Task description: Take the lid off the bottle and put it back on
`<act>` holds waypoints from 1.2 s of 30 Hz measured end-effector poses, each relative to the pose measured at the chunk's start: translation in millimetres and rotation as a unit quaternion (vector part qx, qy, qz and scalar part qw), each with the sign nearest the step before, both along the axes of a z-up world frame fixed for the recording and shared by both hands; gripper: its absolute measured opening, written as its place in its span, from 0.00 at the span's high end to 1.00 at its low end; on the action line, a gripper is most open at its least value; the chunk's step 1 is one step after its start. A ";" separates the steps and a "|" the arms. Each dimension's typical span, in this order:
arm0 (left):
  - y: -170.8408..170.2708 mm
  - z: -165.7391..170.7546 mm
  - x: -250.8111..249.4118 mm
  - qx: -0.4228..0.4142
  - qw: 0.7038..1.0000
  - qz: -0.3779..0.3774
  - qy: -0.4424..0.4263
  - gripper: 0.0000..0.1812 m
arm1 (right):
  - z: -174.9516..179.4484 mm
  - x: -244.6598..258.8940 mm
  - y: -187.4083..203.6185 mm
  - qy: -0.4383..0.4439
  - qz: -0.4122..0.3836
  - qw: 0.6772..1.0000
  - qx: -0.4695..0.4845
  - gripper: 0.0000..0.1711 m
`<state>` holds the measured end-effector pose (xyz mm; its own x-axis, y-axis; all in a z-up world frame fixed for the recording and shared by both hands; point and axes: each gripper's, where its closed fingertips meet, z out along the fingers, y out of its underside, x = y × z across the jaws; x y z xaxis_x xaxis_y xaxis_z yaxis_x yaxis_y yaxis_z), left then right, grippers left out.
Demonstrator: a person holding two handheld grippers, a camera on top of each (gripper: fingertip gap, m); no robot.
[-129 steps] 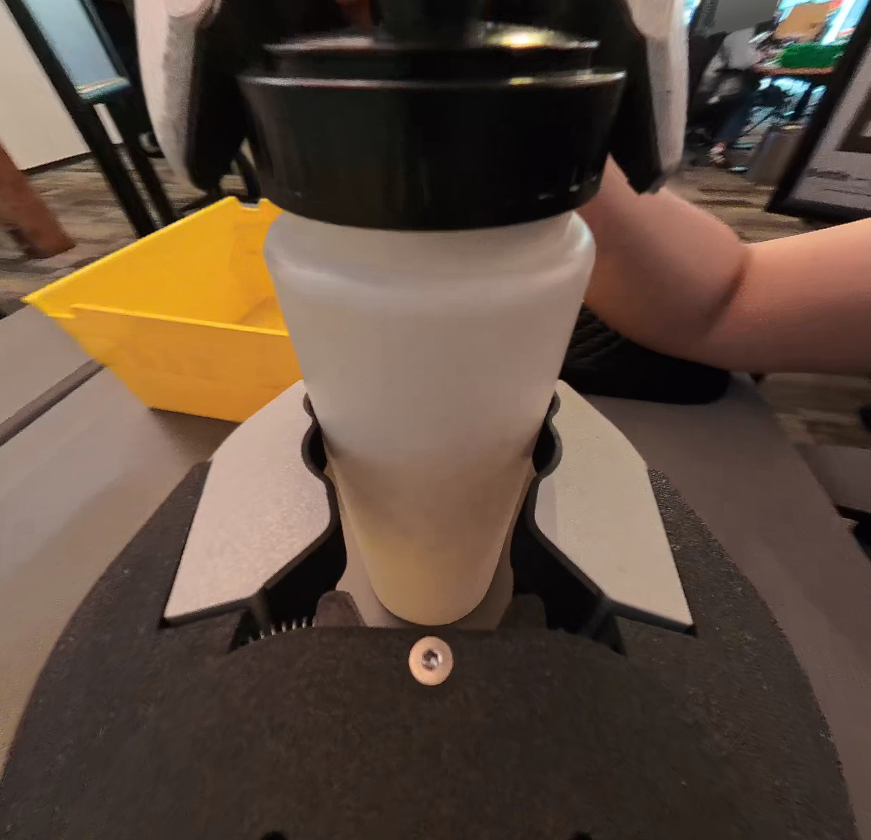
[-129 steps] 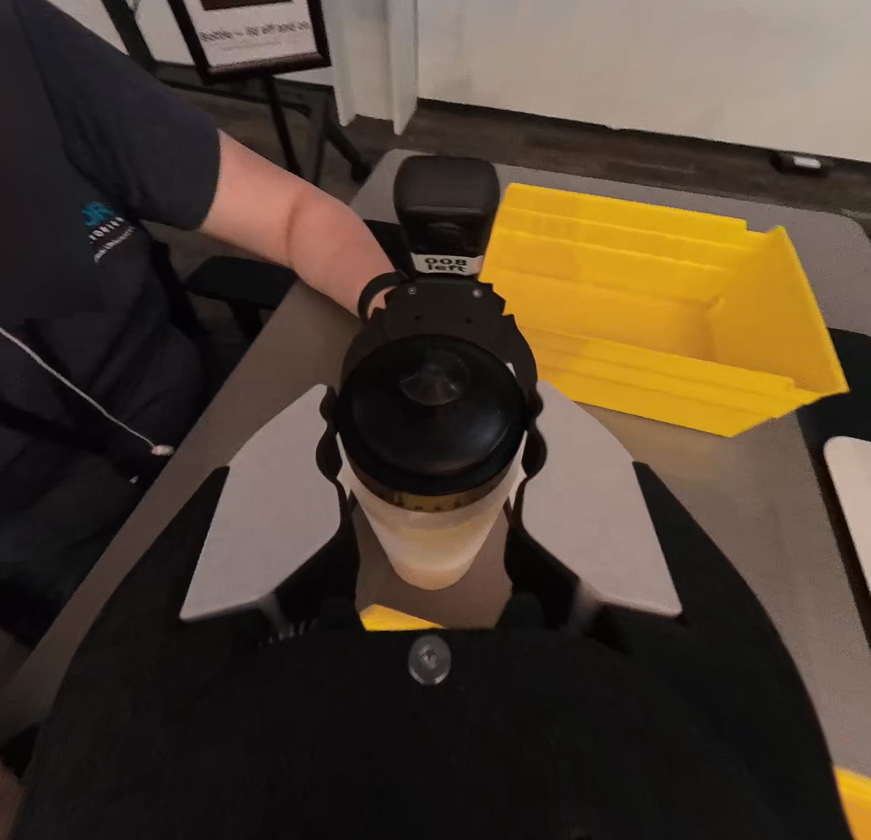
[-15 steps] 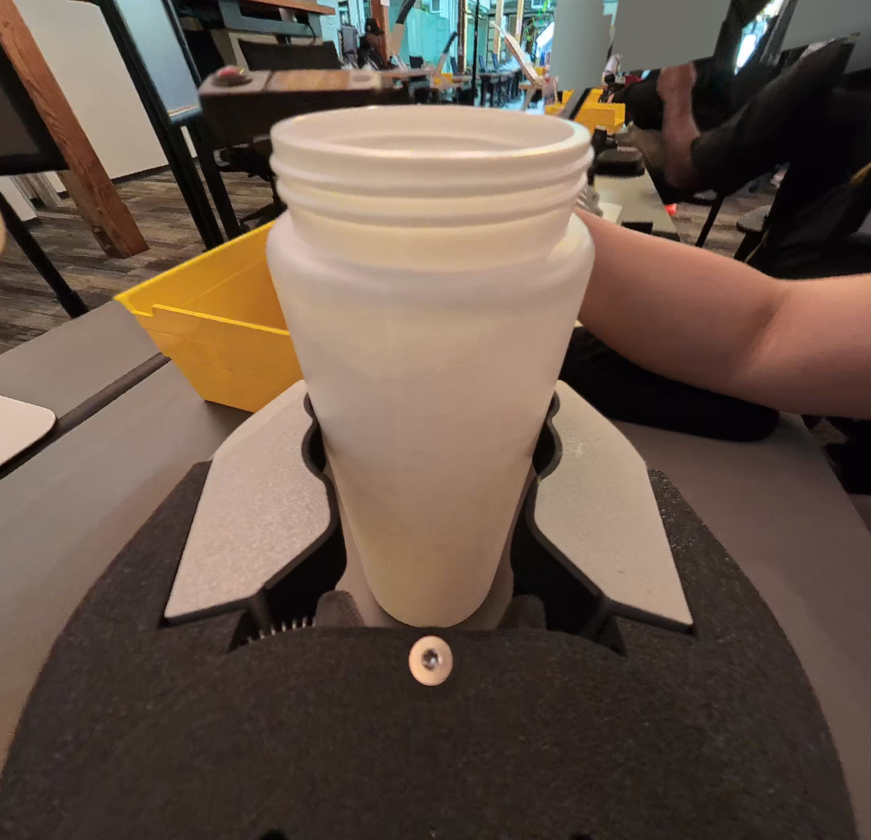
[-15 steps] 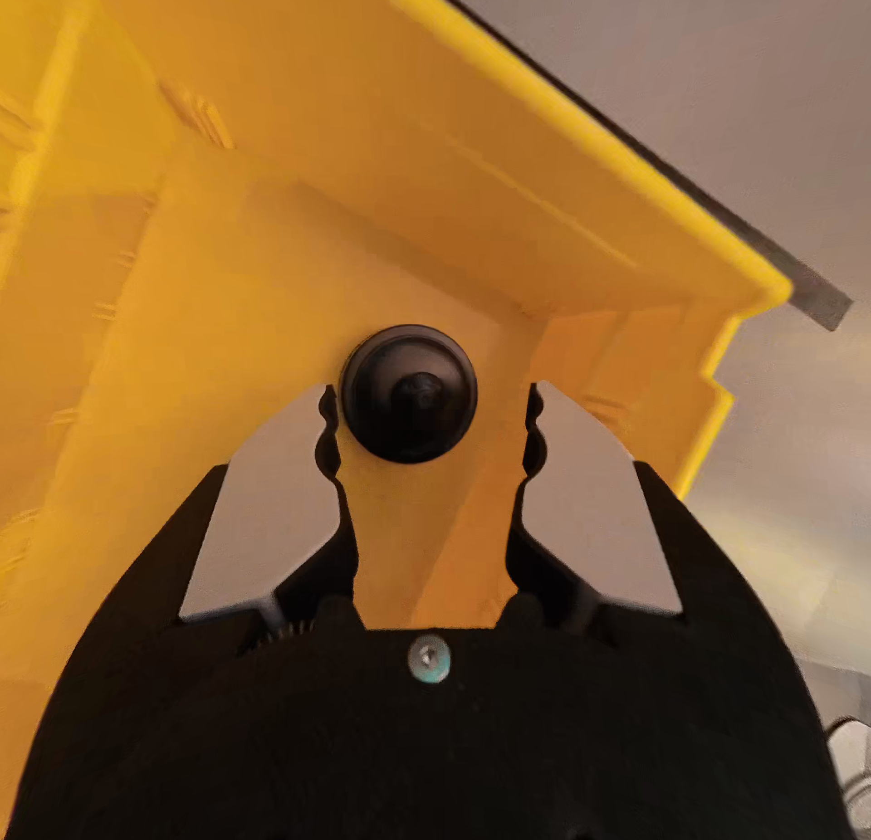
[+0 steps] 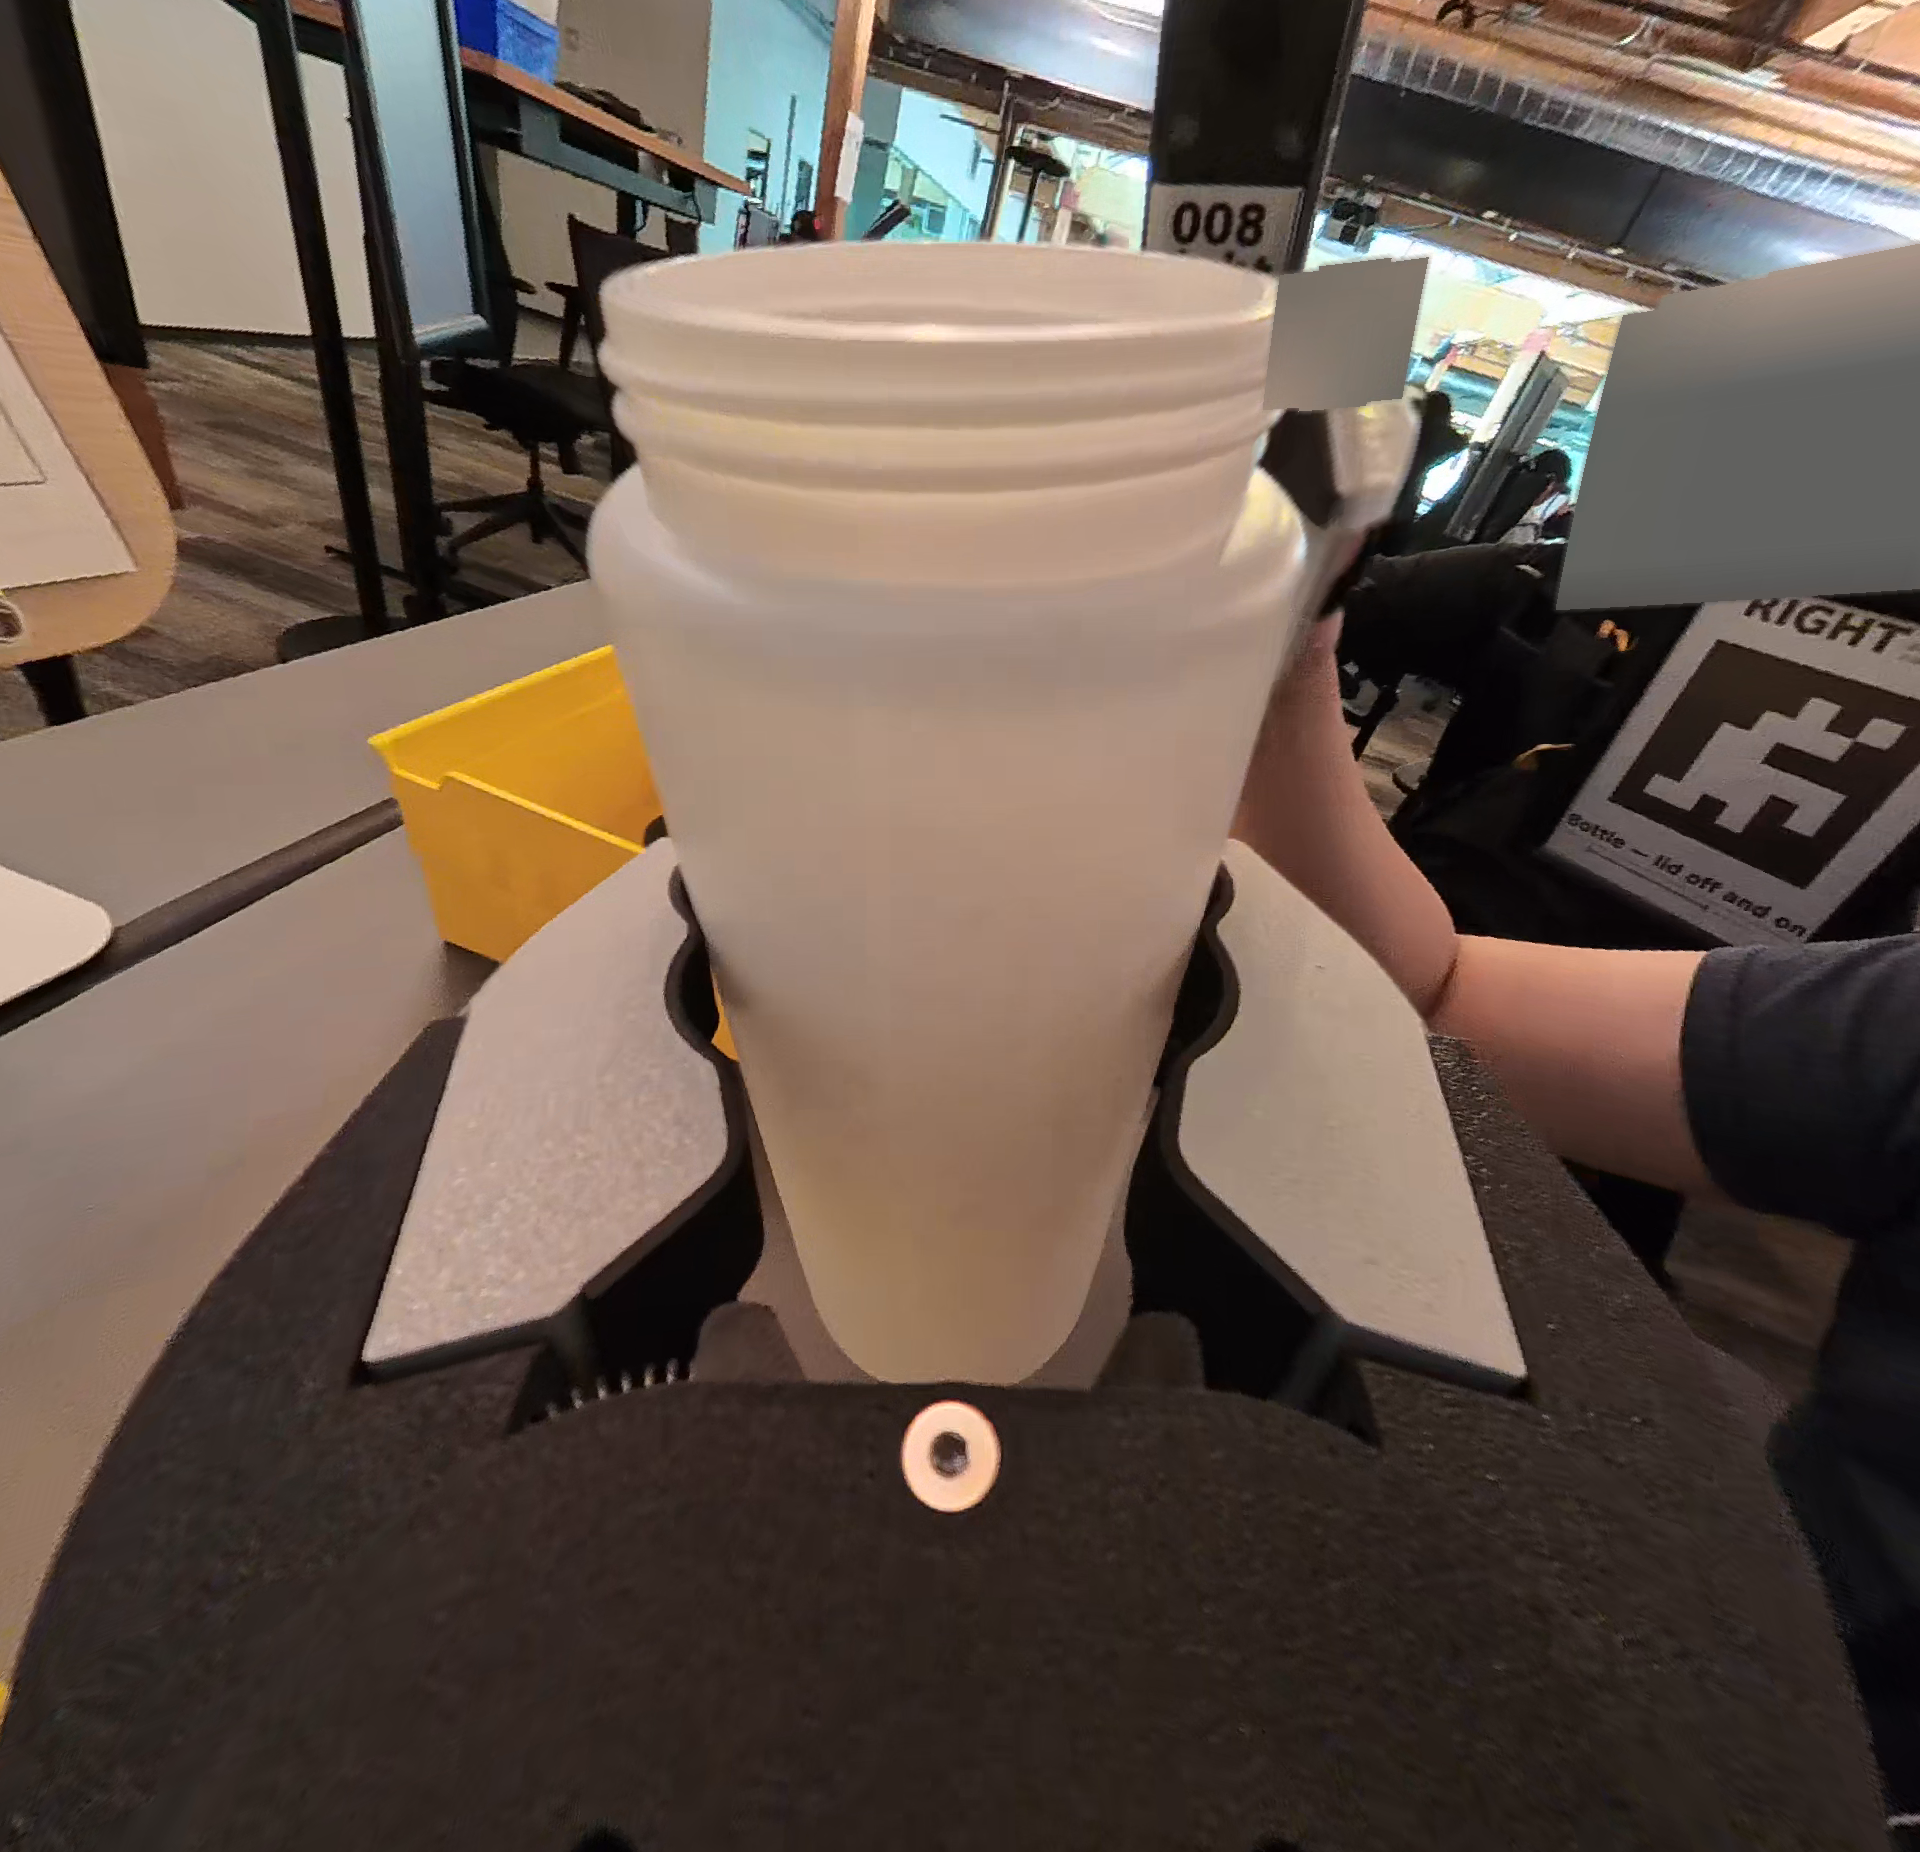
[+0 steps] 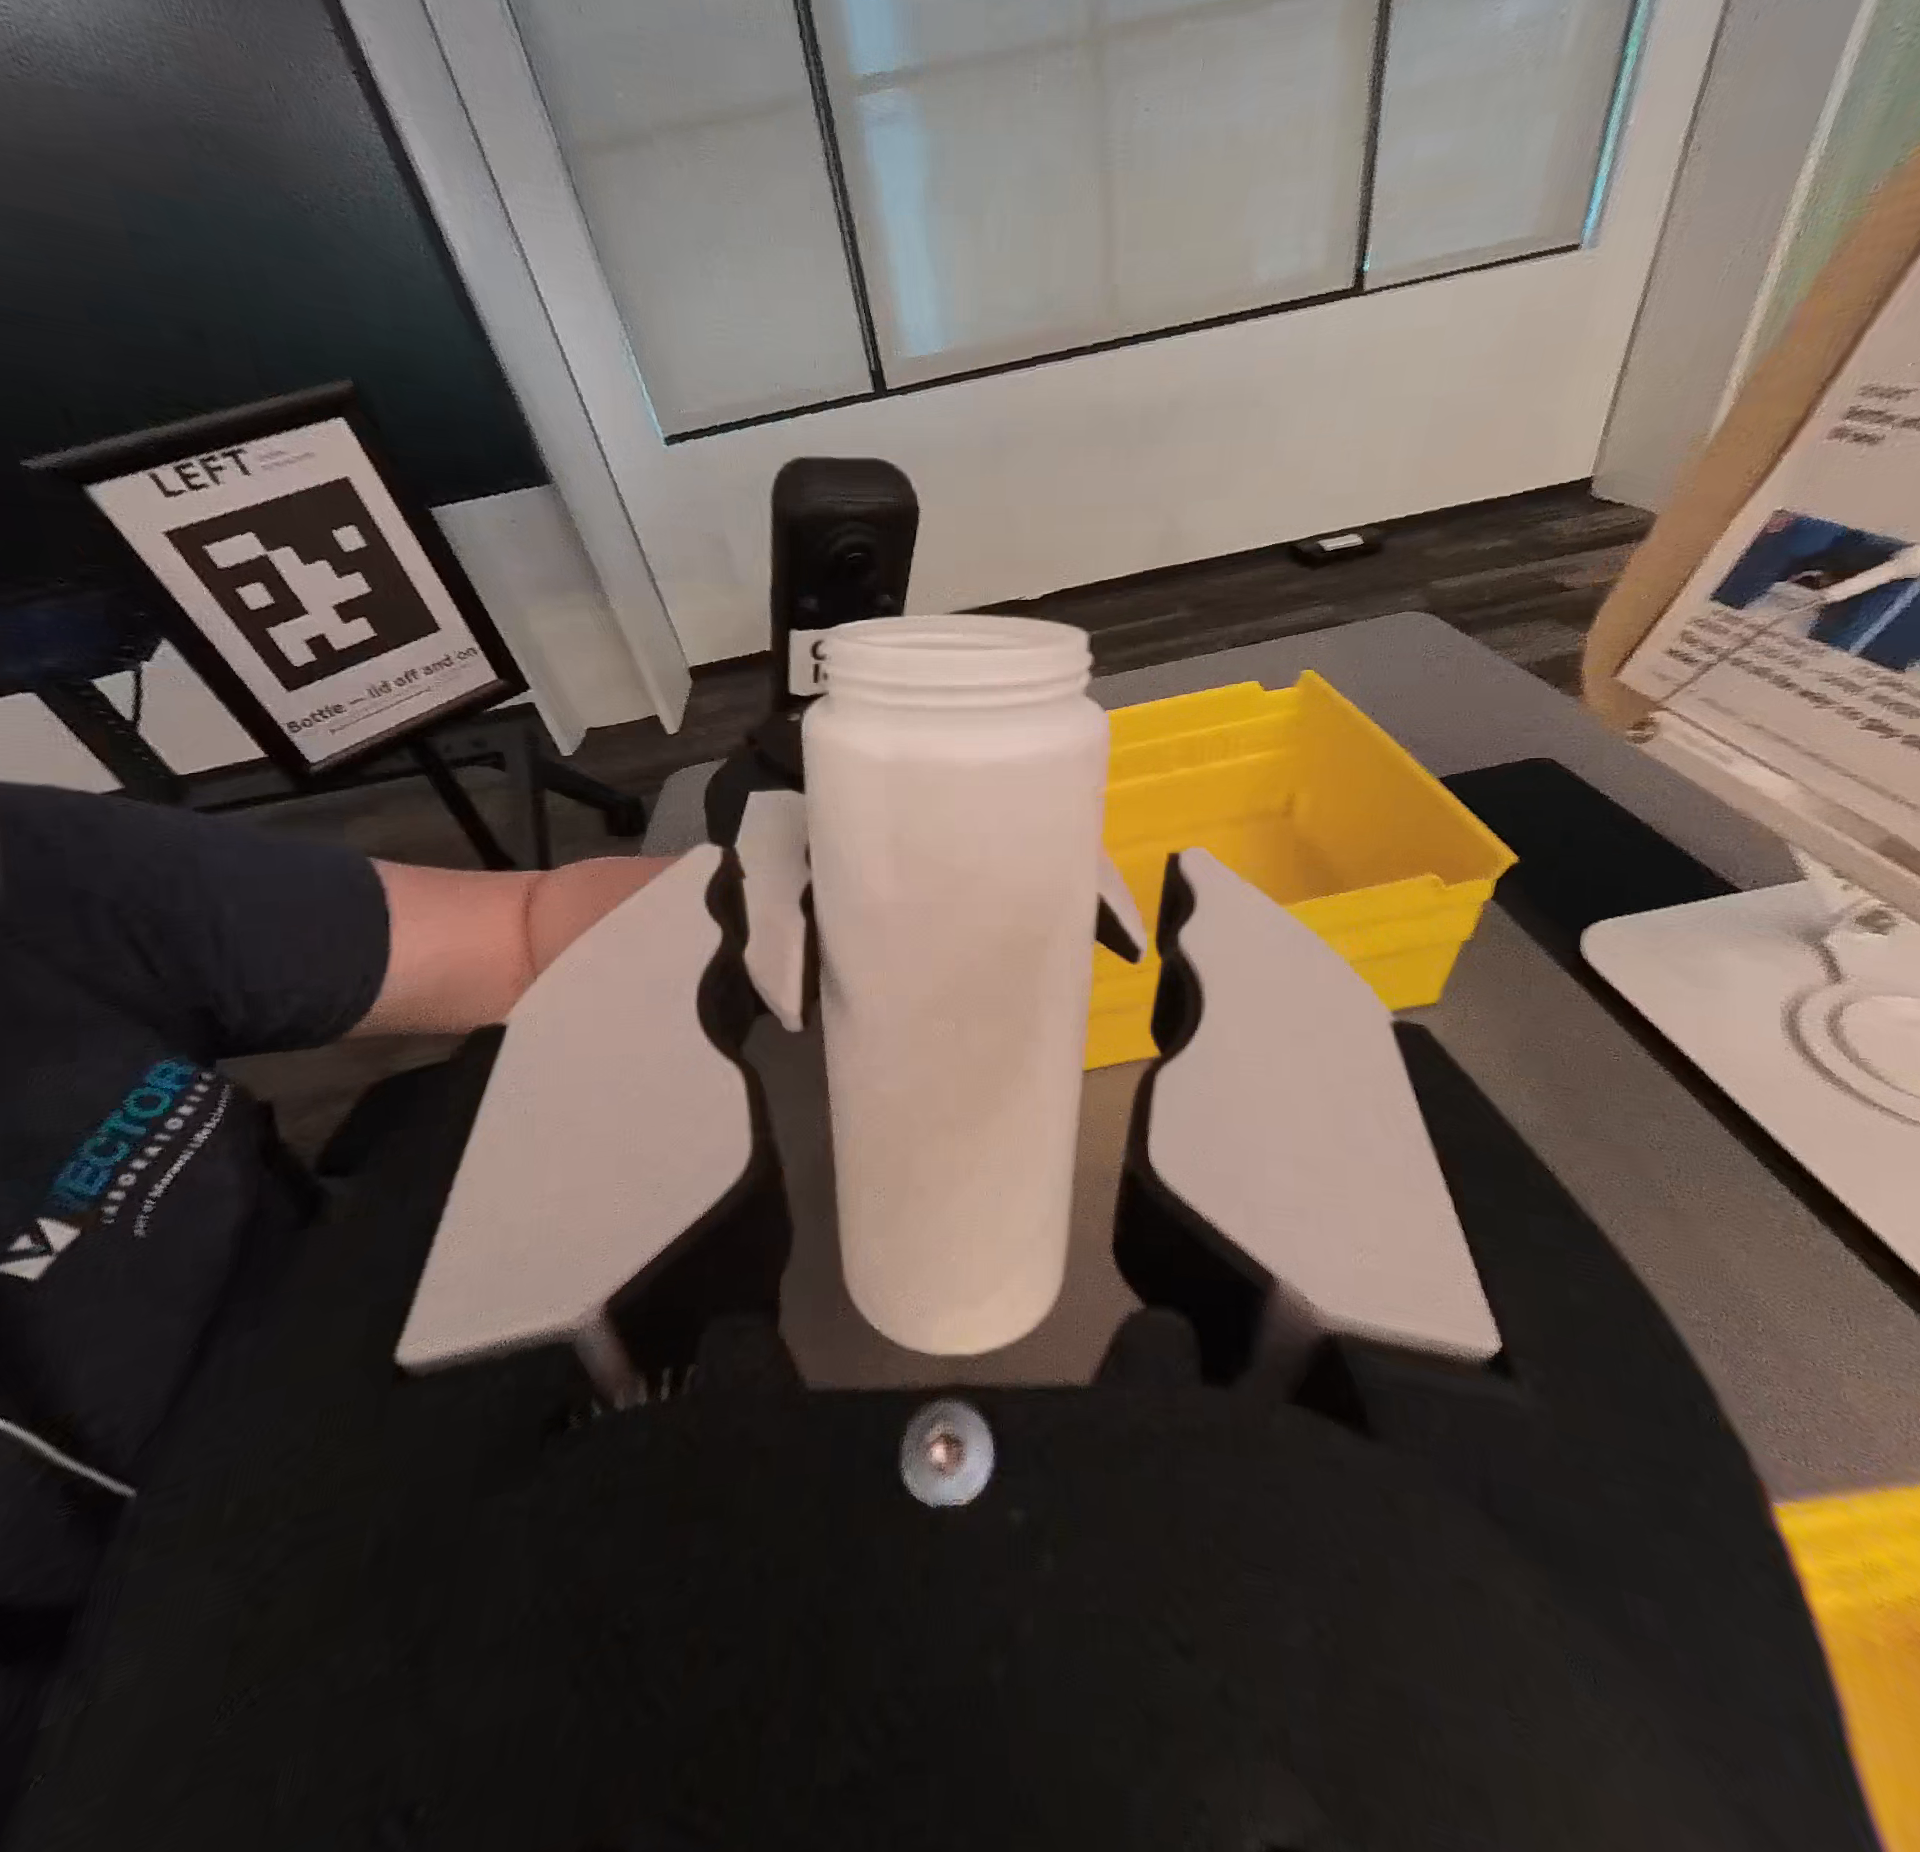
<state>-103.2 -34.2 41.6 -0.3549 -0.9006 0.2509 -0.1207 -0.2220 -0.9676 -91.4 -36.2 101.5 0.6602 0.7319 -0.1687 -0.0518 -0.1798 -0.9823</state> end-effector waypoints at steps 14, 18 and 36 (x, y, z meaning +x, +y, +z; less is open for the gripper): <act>-6.1 -16.9 2.2 -0.009 0.998 -0.035 0.044 0.50 | -36.2 -27.5 19.0 -0.026 0.022 0.998 -0.046 0.58; -10.1 -29.9 4.0 -0.011 0.997 -0.054 0.061 0.49 | -19.6 -13.5 16.8 0.021 0.011 0.999 -0.033 0.58; -15.3 -18.9 0.8 0.036 0.998 -0.048 0.033 0.46 | -9.2 -6.0 8.2 0.005 0.003 1.000 -0.029 0.55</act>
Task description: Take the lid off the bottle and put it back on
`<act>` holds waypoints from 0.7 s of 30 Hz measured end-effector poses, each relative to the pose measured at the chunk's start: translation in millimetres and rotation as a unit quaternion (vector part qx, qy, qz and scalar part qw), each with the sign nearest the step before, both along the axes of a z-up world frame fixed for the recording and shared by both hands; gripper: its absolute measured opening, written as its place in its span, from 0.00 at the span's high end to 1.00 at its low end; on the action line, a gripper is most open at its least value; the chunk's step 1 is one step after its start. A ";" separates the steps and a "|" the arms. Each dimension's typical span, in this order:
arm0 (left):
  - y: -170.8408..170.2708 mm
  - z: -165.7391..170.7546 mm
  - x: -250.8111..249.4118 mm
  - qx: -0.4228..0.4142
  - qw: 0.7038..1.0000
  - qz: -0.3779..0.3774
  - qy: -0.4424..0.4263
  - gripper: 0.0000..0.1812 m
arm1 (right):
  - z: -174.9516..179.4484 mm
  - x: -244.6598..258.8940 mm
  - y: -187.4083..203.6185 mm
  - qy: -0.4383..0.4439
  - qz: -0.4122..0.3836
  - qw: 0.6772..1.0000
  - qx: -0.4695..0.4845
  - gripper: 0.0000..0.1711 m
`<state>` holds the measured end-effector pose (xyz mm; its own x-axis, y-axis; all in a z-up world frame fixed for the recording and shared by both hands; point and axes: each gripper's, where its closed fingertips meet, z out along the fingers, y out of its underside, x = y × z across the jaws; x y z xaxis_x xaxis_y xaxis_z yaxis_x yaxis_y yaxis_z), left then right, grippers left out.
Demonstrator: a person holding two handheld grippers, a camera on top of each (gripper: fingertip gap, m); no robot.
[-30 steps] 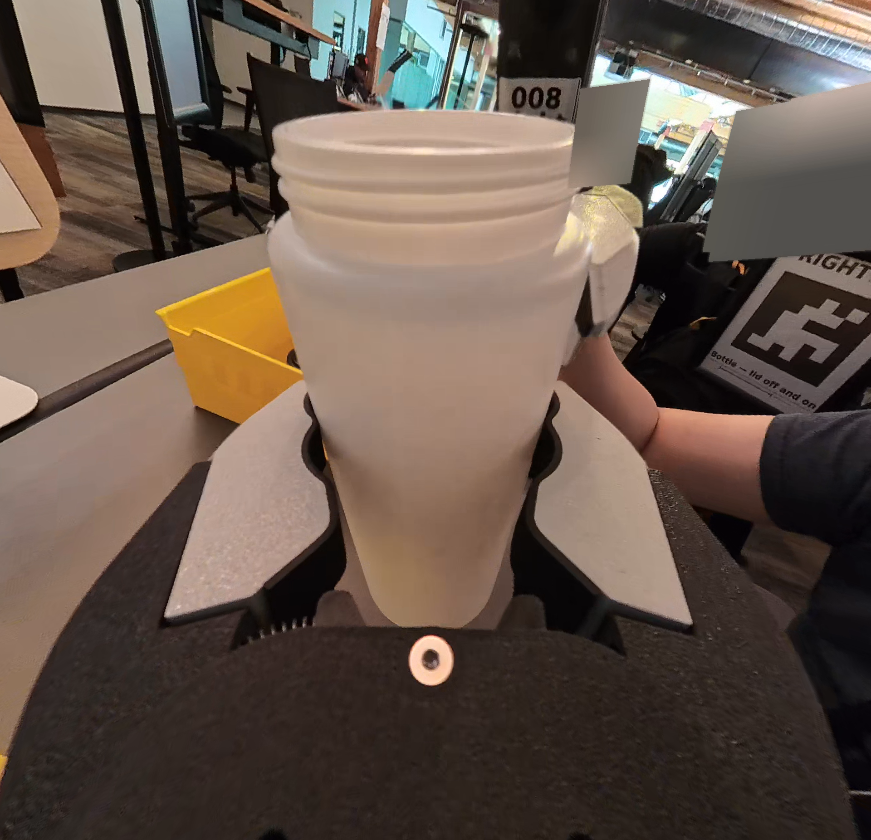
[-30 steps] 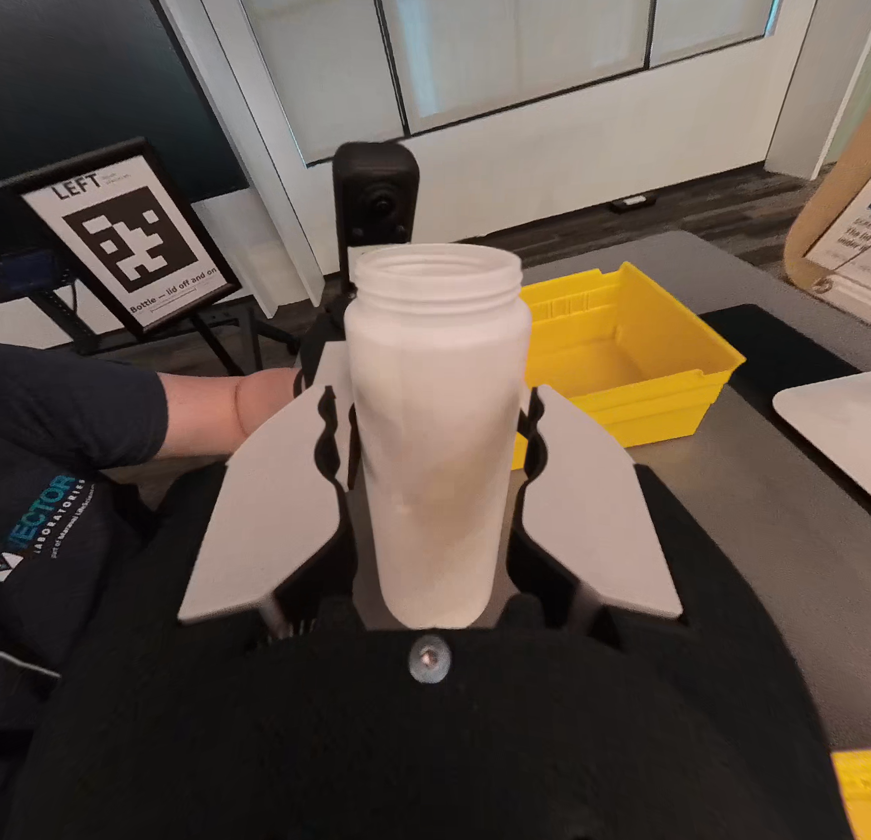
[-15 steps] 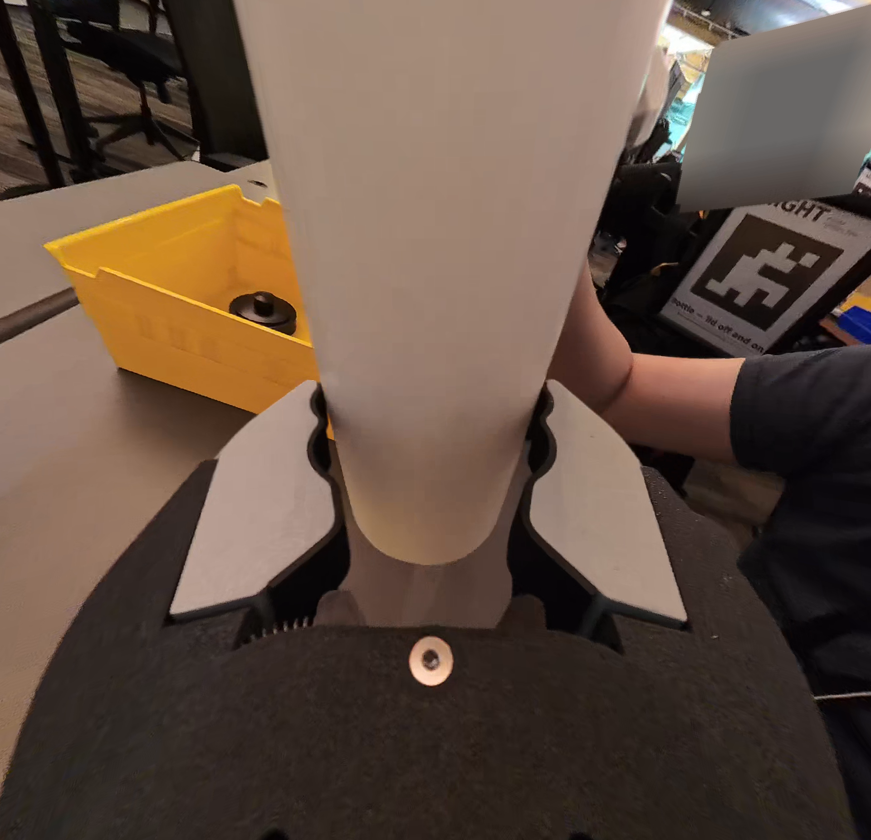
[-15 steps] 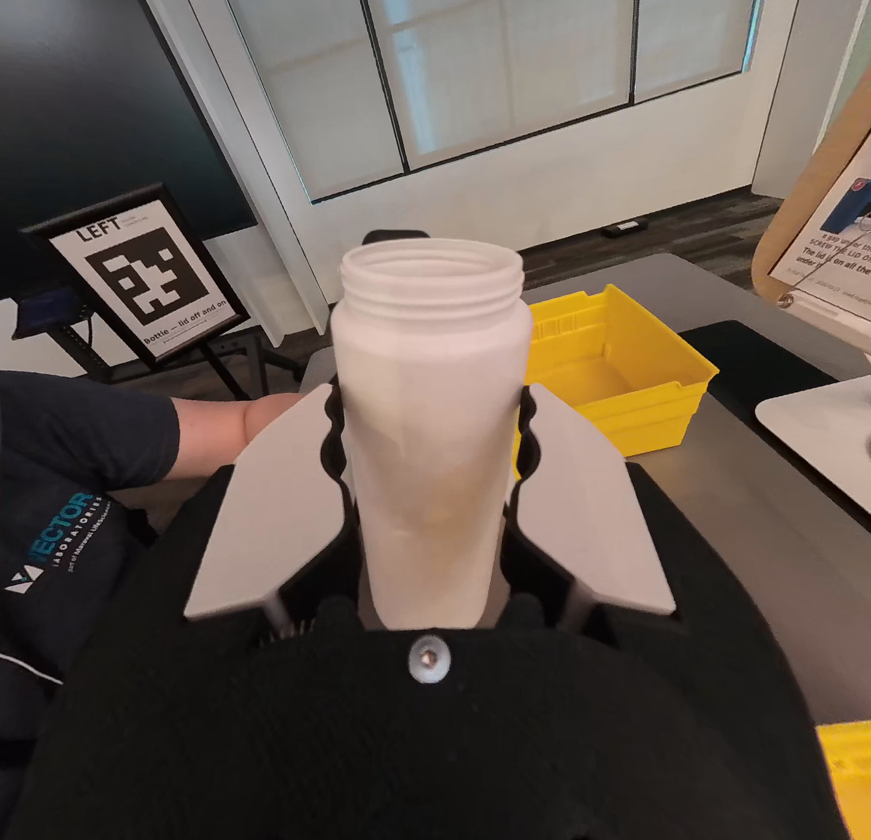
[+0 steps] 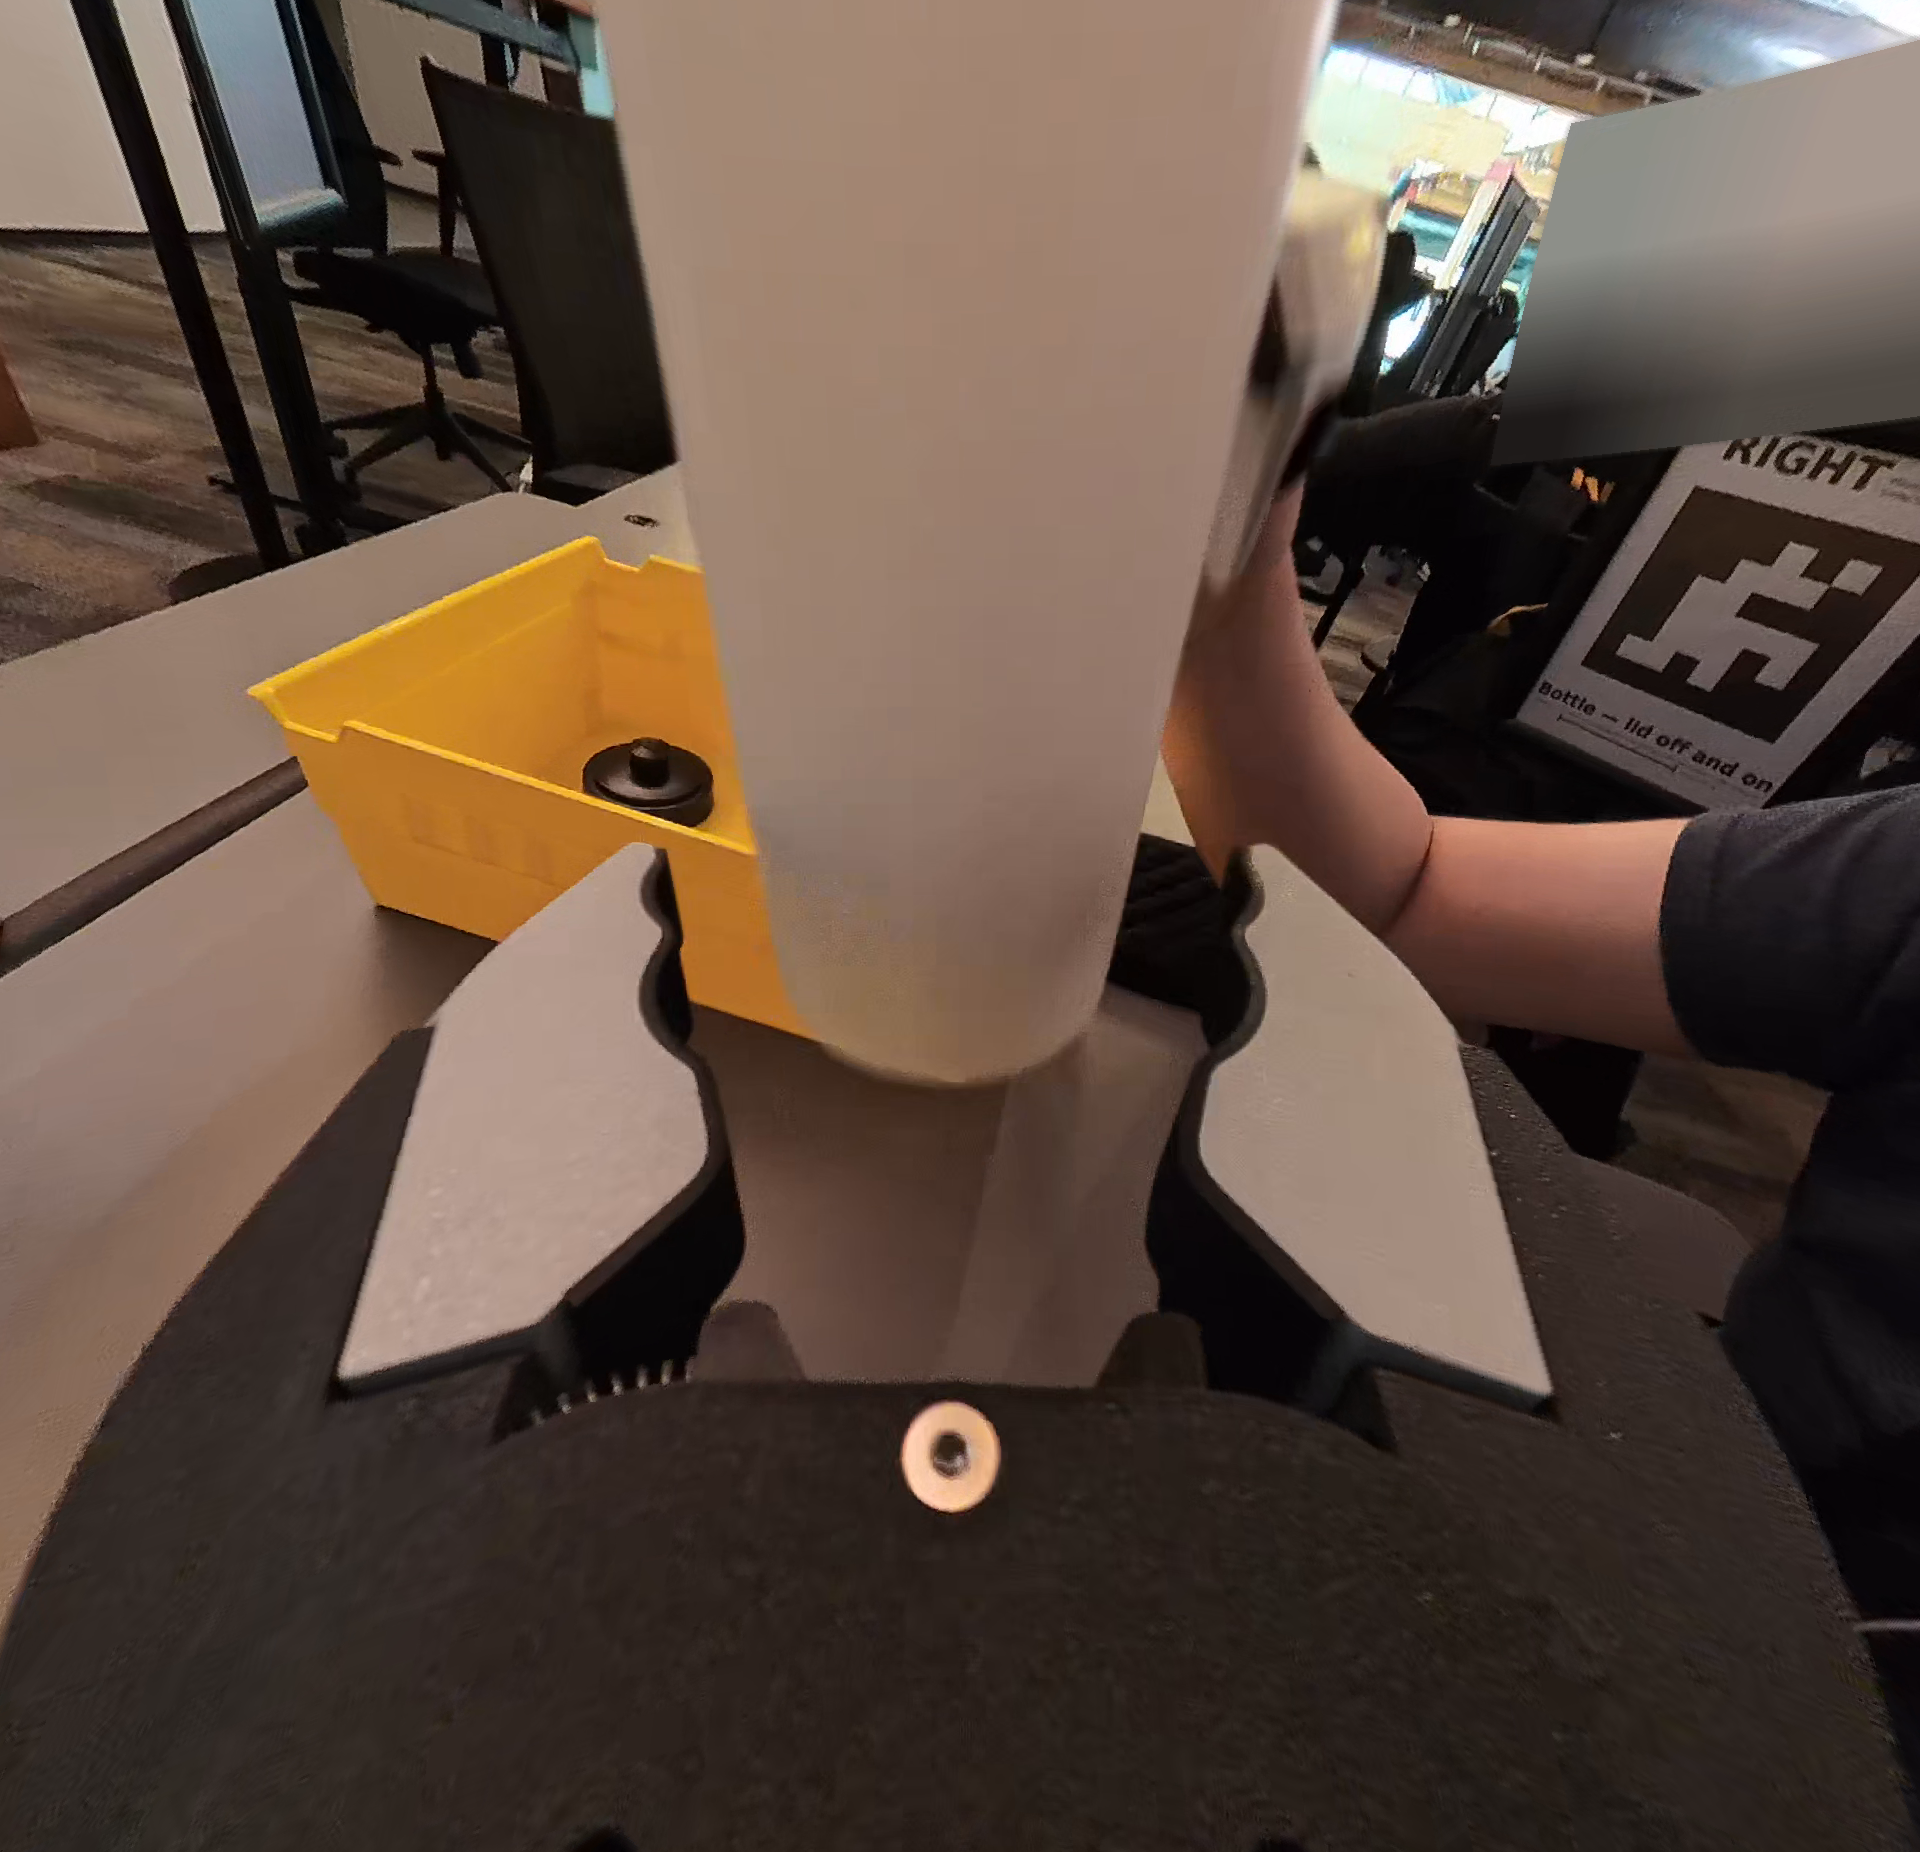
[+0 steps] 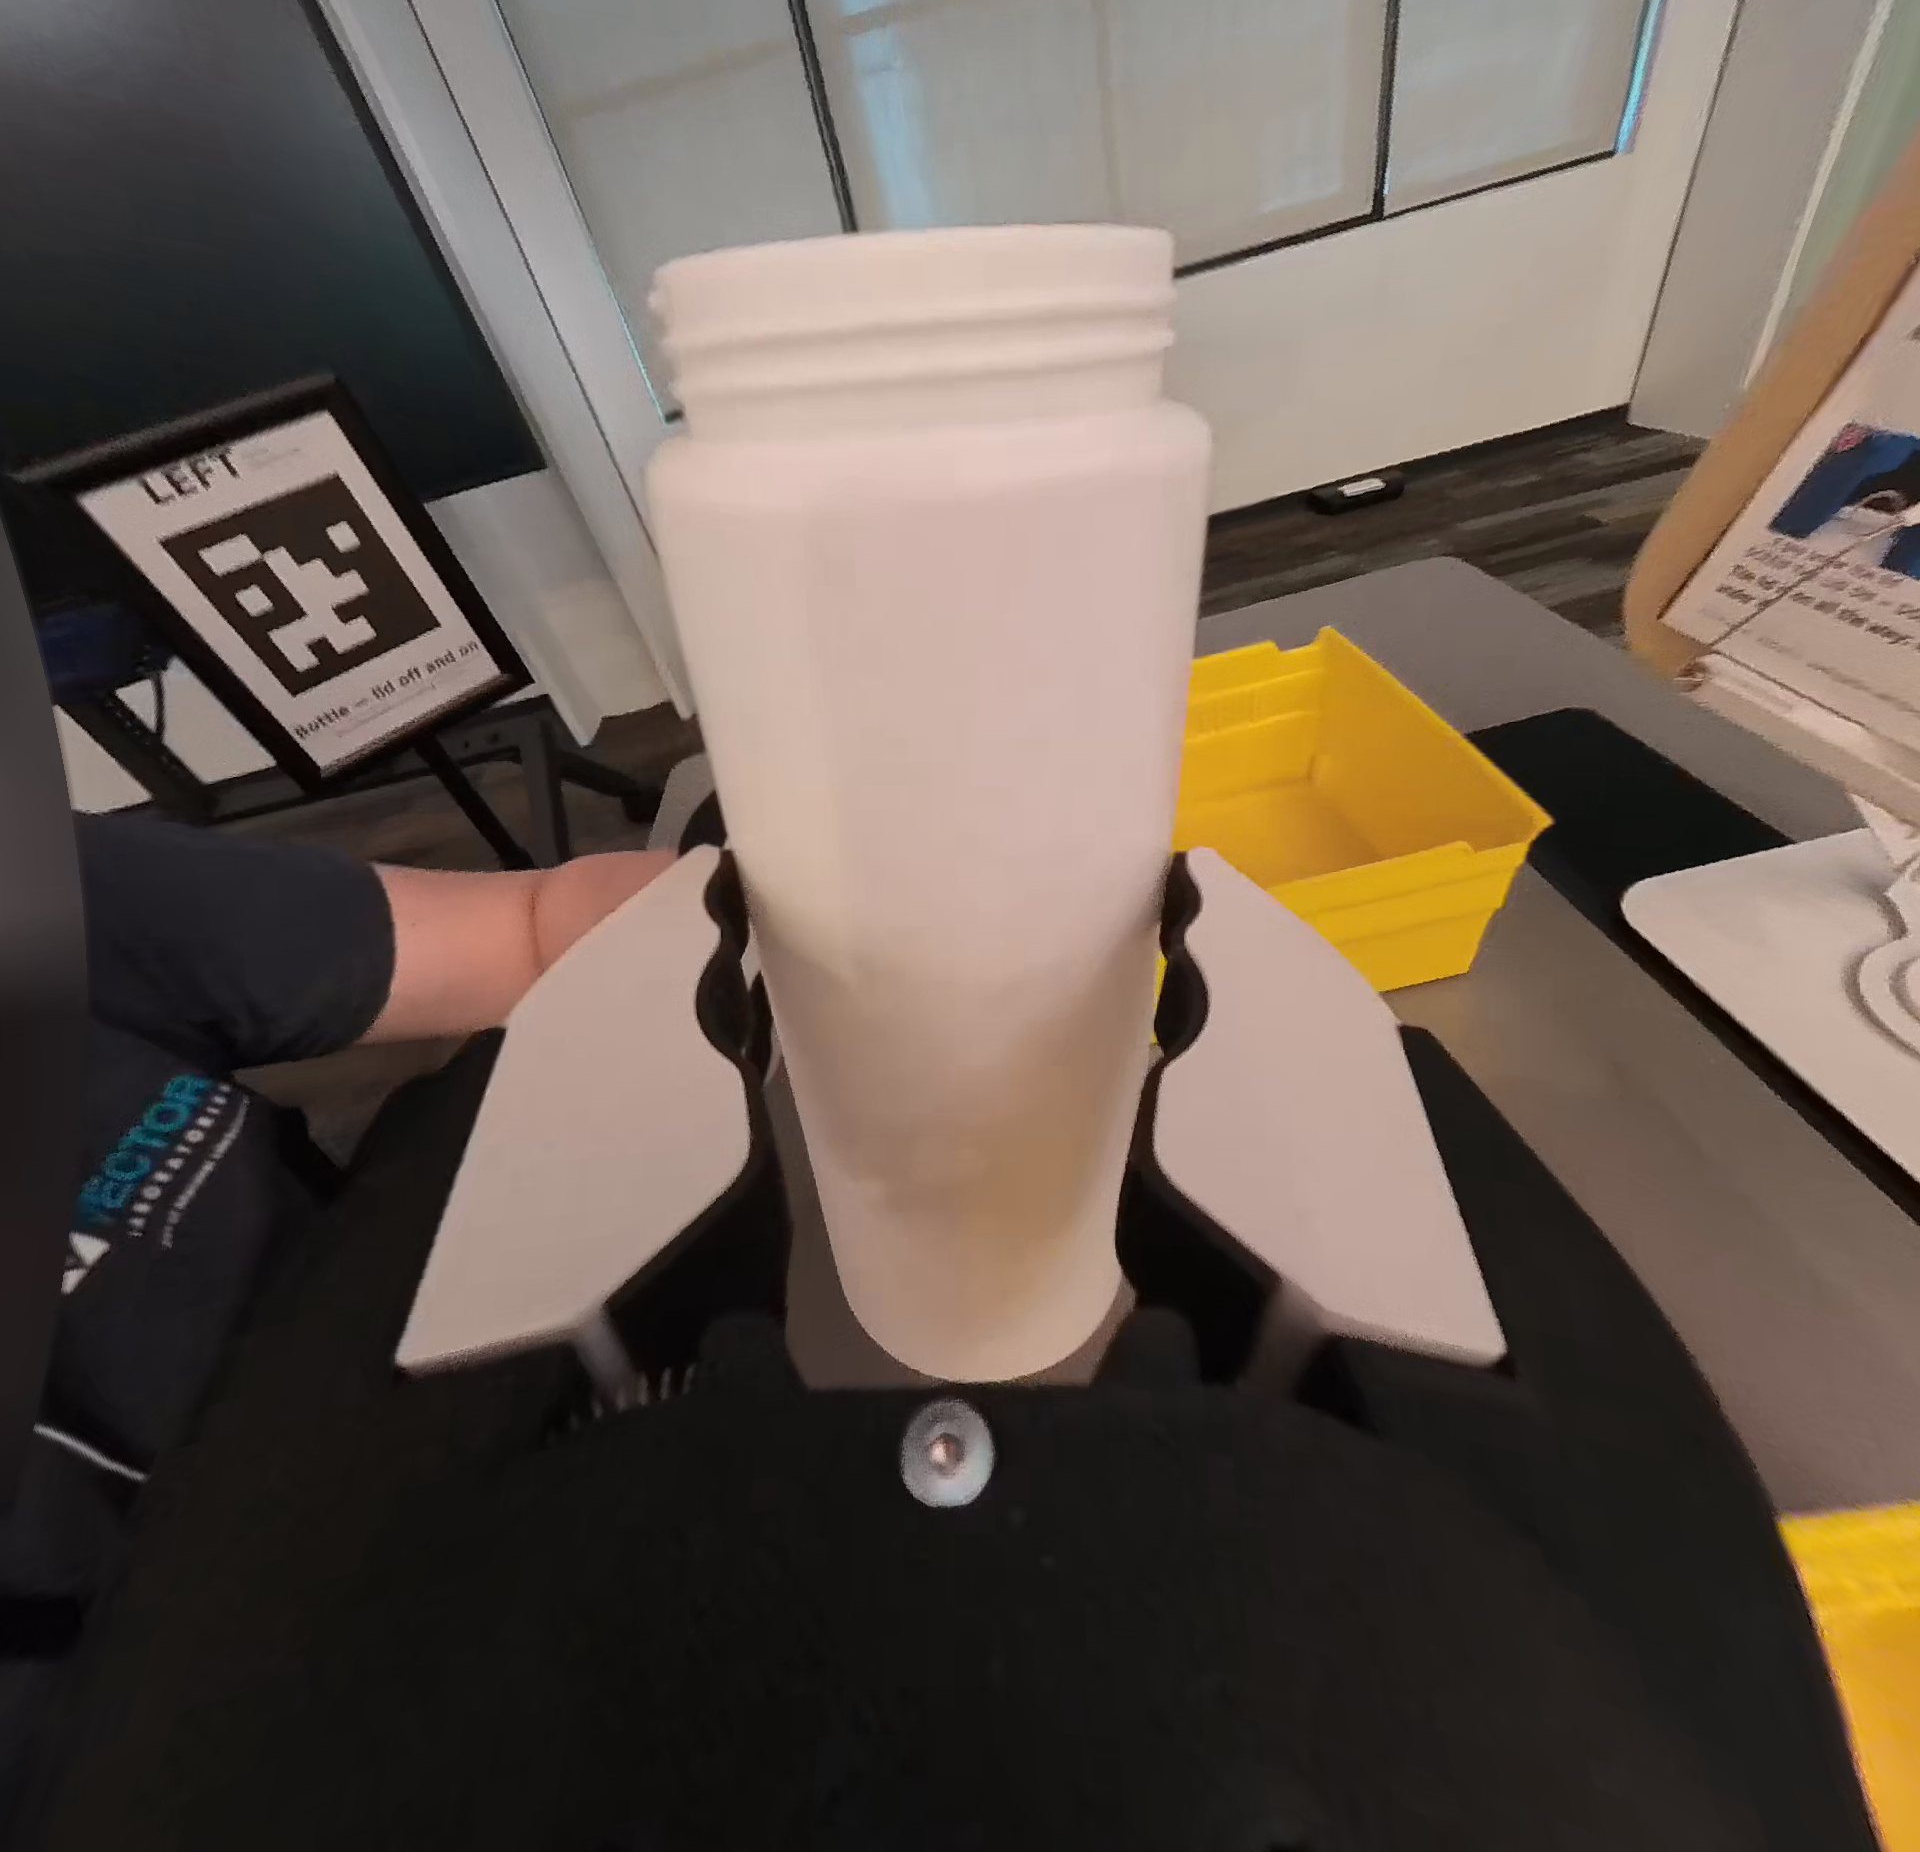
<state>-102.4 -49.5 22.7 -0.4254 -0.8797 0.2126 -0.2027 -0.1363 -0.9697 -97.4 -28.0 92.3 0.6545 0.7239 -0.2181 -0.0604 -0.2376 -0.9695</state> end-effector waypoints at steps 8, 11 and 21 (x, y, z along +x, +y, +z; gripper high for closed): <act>4.1 9.0 -7.1 0.003 1.000 -0.001 0.009 0.49 | -48.0 156.8 -13.1 -0.001 -0.267 0.936 -0.228 0.54; 6.6 8.8 -7.8 -0.008 1.000 -0.003 0.013 0.51 | -116.7 177.6 -15.2 0.016 -0.260 0.883 -0.389 0.54; -2.0 -7.3 -5.6 0.019 0.998 -0.019 0.050 0.51 | -223.7 199.5 -9.4 -0.005 -0.293 0.782 -0.550 0.54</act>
